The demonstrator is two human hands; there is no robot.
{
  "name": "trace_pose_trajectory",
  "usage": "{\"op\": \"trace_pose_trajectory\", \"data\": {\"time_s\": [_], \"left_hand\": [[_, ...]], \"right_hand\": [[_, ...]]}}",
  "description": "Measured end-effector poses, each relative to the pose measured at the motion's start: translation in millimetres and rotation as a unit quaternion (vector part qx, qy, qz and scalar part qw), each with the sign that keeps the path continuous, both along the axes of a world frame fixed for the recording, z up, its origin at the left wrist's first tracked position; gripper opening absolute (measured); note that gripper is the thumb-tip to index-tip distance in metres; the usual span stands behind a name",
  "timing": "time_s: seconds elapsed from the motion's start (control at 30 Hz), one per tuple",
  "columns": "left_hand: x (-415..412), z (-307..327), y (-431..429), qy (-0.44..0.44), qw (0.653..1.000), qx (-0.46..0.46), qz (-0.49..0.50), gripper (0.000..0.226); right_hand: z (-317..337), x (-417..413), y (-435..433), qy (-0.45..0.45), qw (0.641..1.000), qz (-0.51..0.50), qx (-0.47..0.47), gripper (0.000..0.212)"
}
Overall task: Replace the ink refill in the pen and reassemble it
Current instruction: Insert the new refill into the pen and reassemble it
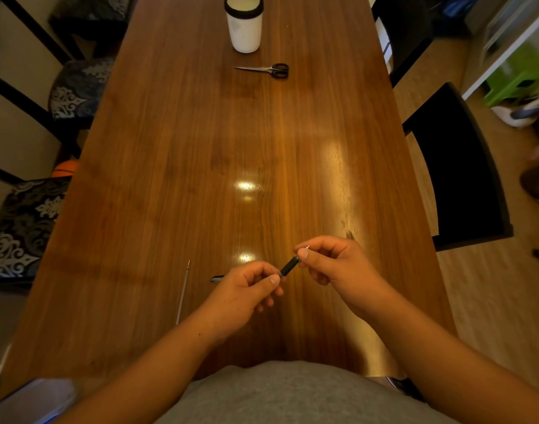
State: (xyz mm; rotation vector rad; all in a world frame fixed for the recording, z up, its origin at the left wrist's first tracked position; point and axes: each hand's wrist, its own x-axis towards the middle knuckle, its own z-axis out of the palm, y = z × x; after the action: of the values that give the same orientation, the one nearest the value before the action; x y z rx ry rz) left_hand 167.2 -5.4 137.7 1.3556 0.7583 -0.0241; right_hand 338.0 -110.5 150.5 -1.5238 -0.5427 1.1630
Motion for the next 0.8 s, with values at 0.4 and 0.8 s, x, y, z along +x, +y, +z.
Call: {"op": "trace_pose_trajectory", "data": {"time_s": [0.4, 0.8], "left_hand": [[-1.8, -2.7, -2.5, 0.011, 1.000, -0.017, -0.004, 0.024], [-1.9, -0.6, -4.4, 0.005, 1.000, -0.023, 0.002, 0.019]], "right_hand": [[1.3, -4.1, -0.4, -0.003, 1.000, 0.010, -0.009, 0.008], [0.6, -6.5, -2.8, 0.004, 0.999, 0.021, -0.025, 0.009]]}}
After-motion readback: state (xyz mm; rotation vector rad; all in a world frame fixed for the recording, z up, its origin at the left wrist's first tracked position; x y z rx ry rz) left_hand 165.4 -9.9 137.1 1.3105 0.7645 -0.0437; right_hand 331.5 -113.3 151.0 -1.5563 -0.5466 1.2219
